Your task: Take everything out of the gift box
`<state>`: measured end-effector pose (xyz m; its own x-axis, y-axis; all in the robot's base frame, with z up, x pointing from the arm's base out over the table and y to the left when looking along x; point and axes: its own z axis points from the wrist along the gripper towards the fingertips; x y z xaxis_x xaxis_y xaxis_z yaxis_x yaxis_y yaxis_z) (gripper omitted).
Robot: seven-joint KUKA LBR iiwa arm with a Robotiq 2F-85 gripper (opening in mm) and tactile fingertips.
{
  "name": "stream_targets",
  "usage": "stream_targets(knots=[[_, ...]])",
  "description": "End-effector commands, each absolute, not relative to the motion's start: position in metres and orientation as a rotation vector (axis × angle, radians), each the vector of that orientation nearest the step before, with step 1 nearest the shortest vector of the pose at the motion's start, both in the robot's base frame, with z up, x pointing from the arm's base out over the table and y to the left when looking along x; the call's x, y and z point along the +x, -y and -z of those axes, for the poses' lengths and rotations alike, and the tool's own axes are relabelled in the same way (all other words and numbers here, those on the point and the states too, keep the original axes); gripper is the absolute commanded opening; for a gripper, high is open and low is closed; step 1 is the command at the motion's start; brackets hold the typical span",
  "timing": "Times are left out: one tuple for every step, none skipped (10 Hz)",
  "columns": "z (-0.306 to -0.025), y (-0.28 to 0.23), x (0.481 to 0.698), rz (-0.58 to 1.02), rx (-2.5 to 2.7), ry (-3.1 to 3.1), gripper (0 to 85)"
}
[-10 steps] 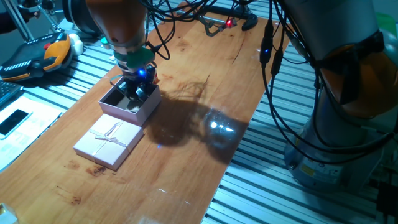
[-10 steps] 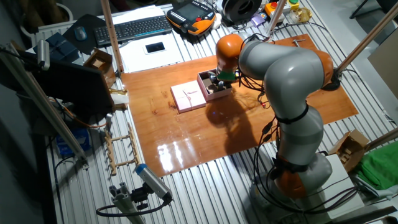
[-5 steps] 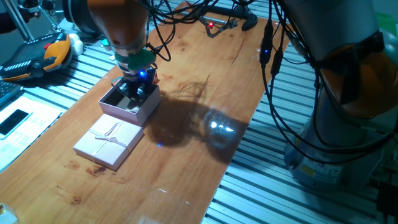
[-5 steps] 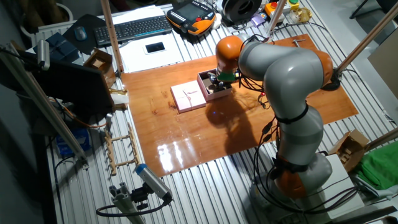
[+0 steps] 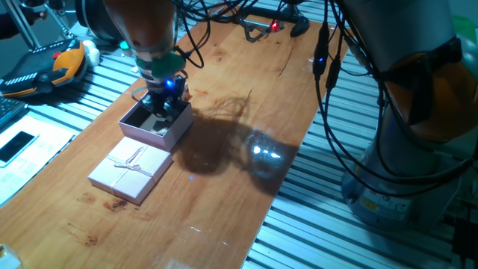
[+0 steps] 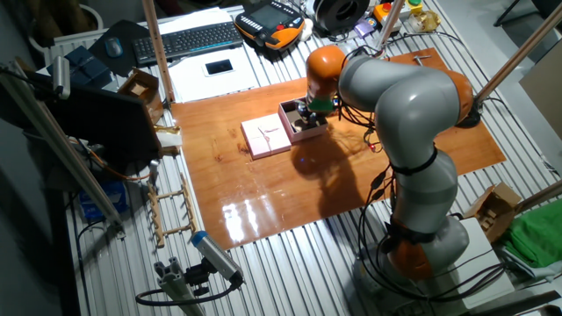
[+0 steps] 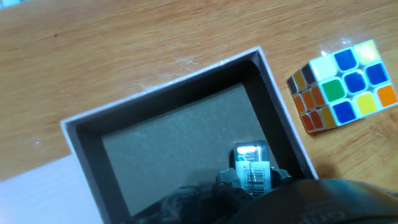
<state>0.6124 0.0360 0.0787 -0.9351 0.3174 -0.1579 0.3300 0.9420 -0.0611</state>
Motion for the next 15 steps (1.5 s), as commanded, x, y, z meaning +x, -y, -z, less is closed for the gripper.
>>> stream_targets(knots=[[-0.089, -0.037, 0.613, 0.136, 0.499, -2.956, 1.0], [-0.099, -0.037, 0.614, 0.142, 0.500, -2.960, 1.0], [-0.109, -0.038, 0.614, 0.143, 0.501, -2.963, 1.0], [-0.118, -0.039, 0.614, 0.148, 0.503, -2.963, 1.0], [-0.127, -0.040, 0.614, 0.142, 0.512, -2.967, 1.0], [-0.137, -0.039, 0.615, 0.131, 0.518, -2.979, 1.0], [-0.150, -0.035, 0.616, 0.119, 0.524, -2.991, 1.0], [-0.158, -0.029, 0.617, 0.123, 0.511, -2.997, 1.0], [-0.165, -0.021, 0.618, 0.123, 0.494, -3.006, 1.0], [-0.170, -0.013, 0.619, 0.130, 0.474, -3.015, 1.0], [-0.174, -0.003, 0.619, 0.147, 0.450, -3.025, 1.0], [-0.175, 0.006, 0.619, 0.153, 0.436, -3.028, 1.0], [-0.173, 0.014, 0.618, 0.154, 0.420, -3.031, 1.0], [-0.170, 0.021, 0.616, 0.154, 0.403, -3.032, 1.0], [-0.166, 0.028, 0.614, 0.155, 0.382, -3.035, 1.0]])
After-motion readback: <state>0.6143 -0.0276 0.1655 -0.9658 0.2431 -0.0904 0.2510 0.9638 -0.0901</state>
